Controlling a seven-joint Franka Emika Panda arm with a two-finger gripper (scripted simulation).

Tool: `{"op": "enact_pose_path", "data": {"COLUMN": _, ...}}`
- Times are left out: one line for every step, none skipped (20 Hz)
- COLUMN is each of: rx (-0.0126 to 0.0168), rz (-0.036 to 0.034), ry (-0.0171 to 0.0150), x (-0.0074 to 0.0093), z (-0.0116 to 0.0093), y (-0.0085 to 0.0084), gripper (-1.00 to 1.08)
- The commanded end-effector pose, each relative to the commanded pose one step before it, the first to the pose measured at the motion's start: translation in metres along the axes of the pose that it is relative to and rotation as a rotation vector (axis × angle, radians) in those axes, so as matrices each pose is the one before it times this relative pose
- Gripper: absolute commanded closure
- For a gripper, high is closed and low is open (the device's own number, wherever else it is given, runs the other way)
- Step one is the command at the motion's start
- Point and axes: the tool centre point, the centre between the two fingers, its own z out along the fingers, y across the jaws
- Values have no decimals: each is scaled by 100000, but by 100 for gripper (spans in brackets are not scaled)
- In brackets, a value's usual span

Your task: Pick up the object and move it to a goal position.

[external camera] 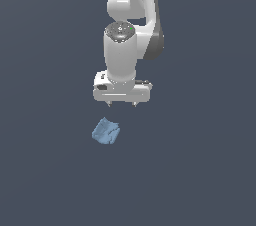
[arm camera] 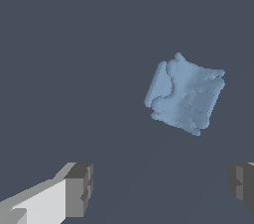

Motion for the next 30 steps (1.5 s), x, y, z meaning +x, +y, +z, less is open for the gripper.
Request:
{"op": "enact_pose_path", "data": {"rx": 0, "rz": 0, "ry": 0, "x": 0, "z": 0, "y": 1, "gripper": -92}}
{"op": "enact_pose_path", "data": {"rx": 0, "rz": 0, "ry": 0, "x": 0, "z": 0, "y": 0, "gripper": -92}}
{"op": "enact_pose_path", "data": {"rx": 0, "rz": 0, "ry": 0, "x": 0, "z": 0, "y": 0, "gripper": -92}}
{"op": "enact_pose_path", "data": {"rx": 0, "rz": 0, "ry": 0, "x": 0, "z": 0, "y": 0, "gripper": -92}}
{"op": "enact_pose_path", "data": {"rx": 0, "rz": 0, "ry": 0, "x": 0, "z": 0, "y": 0, "gripper": -92}}
{"op": "enact_pose_path", "data": {"rx": 0, "rz": 0, "ry": 0, "x": 0, "z": 0, "y": 0, "gripper": -92}}
{"op": "enact_pose_path", "data": {"rx": 0, "rz": 0, "ry": 0, "x": 0, "z": 0, "y": 0, "gripper": -92}}
{"op": "enact_pose_path", "data": {"rx": 0, "rz": 0, "ry": 0, "x": 0, "z": 0, "y": 0, "gripper": -92}}
{"op": "enact_pose_path", "data": {"rx": 0, "rz": 0, "ry": 0, "x": 0, "z": 0, "y": 0, "gripper": -92}}
{"op": "enact_pose_path", "data": {"rx": 0, "rz": 0, "ry": 0, "x": 0, "z": 0, "y": 0, "gripper": -92}}
{"op": "enact_pose_path", "data": {"rx": 0, "rz": 0, "ry": 0, "x": 0, "z": 0, "y": 0, "gripper": -60}}
{"op": "enact_pose_path", "data": {"rx": 0, "rz": 0, "ry": 0, "x": -3, "z": -5, "y": -13, "gripper": -60}}
{"op": "enact_pose_path", "data": {"rx": 167, "rz": 87, "ry": -85, "x": 4, "z": 40, "y": 43, "gripper": -60}}
{"op": "enact_pose_path", "data": {"rx": 201, "rz": 106, "ry": -102, "x": 0, "z": 41, "y": 34, "gripper": -60}}
{"op": "enact_pose_path", "data": {"rx": 290, "rz": 152, "ry": -146, "x": 1, "z": 60, "y": 52, "gripper": -60}}
{"op": "enact_pose_path", "data": {"rx": 376, "rz": 196, "ry": -186, "x": 1, "z": 77, "y": 68, "gripper": -60}}
{"op": "enact_pose_path", "data": {"rx": 454, "rz": 235, "ry": -221, "x": 2, "z": 91, "y": 79, "gripper": -60}}
{"op": "enact_pose_path", "data": {"rx": 542, "rz": 280, "ry": -258, "x": 3, "z": 108, "y": 95, "gripper": -60}}
{"op": "enact_pose_path", "data": {"rx": 630, "rz": 323, "ry": -293, "x": 4, "z": 124, "y": 111, "gripper": -60}}
{"op": "enact_pose_path", "data": {"rx": 713, "rz": 362, "ry": -322, "x": 6, "z": 139, "y": 124, "gripper": -60}}
{"op": "enact_pose_path", "data": {"rx": 803, "rz": 404, "ry": -350, "x": 8, "z": 154, "y": 139, "gripper": -60}}
{"op": "enact_pose_path", "data": {"rx": 893, "rz": 445, "ry": -374, "x": 10, "z": 168, "y": 154, "gripper": -60}}
{"op": "enact_pose_path", "data": {"rx": 982, "rz": 484, "ry": -394, "x": 13, "z": 181, "y": 169, "gripper": -60}}
{"op": "enact_pose_path", "data": {"rx": 1073, "rz": 522, "ry": -410, "x": 17, "z": 193, "y": 183, "gripper": -60}}
{"op": "enact_pose_path", "data": {"rx": 1165, "rz": 559, "ry": -420, "x": 21, "z": 205, "y": 197, "gripper": -60}}
{"op": "enact_pose_path", "data": {"rx": 1261, "rz": 597, "ry": -426, "x": 26, "z": 216, "y": 212, "gripper": -60}}
{"op": "enact_pose_path", "data": {"rx": 1354, "rz": 631, "ry": -426, "x": 31, "z": 226, "y": 226, "gripper": -60}}
{"op": "enact_pose_path", "data": {"rx": 1452, "rz": 666, "ry": -420, "x": 38, "z": 235, "y": 241, "gripper": -60}}
{"op": "enact_pose_path", "data": {"rx": 1548, "rz": 697, "ry": -407, "x": 45, "z": 242, "y": 255, "gripper": -60}}
{"op": "enact_pose_path", "data": {"rx": 1646, "rz": 728, "ry": -387, "x": 53, "z": 248, "y": 270, "gripper": -60}}
